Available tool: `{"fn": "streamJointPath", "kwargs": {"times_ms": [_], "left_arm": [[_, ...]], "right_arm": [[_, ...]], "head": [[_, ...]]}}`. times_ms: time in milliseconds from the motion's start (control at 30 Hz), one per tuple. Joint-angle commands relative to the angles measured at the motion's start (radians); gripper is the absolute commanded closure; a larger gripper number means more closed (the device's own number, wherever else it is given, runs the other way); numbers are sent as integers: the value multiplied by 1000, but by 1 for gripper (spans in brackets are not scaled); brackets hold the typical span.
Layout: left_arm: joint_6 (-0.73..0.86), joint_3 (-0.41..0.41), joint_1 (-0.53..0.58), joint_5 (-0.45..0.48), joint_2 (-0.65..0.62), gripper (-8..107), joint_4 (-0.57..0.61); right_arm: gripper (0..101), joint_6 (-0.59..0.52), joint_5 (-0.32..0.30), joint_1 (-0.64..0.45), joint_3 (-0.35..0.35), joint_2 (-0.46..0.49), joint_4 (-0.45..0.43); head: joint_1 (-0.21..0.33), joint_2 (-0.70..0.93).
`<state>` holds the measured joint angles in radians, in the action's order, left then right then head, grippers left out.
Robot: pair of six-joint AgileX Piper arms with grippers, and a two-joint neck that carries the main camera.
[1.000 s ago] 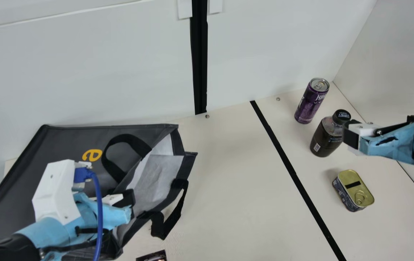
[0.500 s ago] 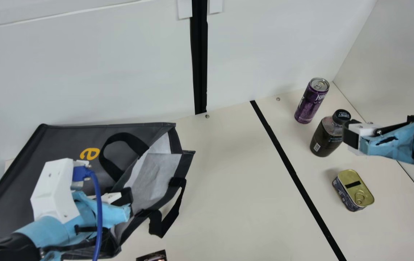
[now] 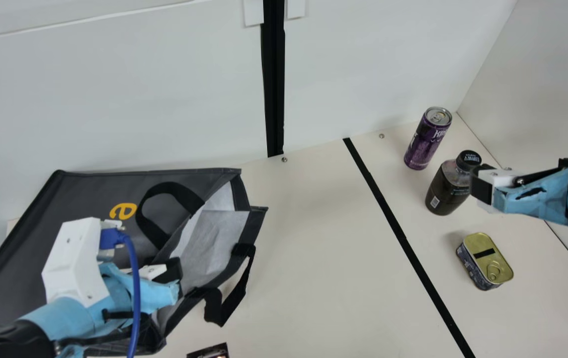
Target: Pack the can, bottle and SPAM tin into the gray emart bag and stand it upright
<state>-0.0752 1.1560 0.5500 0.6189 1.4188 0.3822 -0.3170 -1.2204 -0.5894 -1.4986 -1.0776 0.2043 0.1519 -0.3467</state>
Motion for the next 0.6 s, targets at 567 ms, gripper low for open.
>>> {"fn": "streamJointPath", "kwargs": {"times_ms": [567], "left_arm": [[0,0,0,0,0,107,0]], "right_arm": [[6,35,9,39,5,6,-35]], "head": [[23,-2]]}}
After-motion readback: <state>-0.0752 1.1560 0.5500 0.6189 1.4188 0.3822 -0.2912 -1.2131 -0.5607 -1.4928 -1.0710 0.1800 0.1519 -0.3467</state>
